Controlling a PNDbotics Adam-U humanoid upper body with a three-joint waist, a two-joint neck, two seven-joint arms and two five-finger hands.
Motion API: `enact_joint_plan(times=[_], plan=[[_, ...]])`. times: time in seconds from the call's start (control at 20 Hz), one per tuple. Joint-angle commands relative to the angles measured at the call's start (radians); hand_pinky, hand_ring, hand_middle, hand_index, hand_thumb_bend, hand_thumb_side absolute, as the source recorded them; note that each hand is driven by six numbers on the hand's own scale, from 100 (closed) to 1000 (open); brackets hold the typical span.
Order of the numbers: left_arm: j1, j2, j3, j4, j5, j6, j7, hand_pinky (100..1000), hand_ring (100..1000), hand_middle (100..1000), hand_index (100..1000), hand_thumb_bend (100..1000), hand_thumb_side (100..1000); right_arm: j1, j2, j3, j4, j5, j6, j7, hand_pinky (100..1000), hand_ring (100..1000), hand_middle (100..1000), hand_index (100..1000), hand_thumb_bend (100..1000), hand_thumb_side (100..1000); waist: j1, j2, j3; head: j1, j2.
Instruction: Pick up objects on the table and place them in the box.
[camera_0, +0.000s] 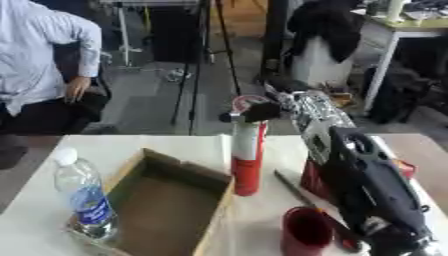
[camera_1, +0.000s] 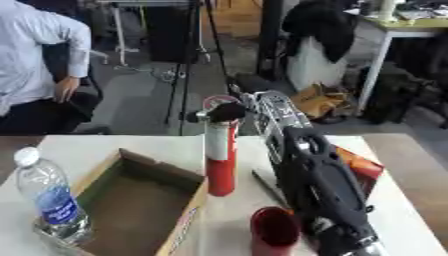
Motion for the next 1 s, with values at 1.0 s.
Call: enact_joint_plan(times=[1.0], plan=[[-0.015, 0.0, -0.007, -0.015, 0.011, 0.003, -0.027, 784, 734, 737, 706, 100, 1000, -0.003, -0.012, 0.001, 0.021, 0.001, -0.002, -0.017, 901, 949, 975, 1000, 845, 852, 0.004, -0.009, 0.011, -0.01, -0.016]])
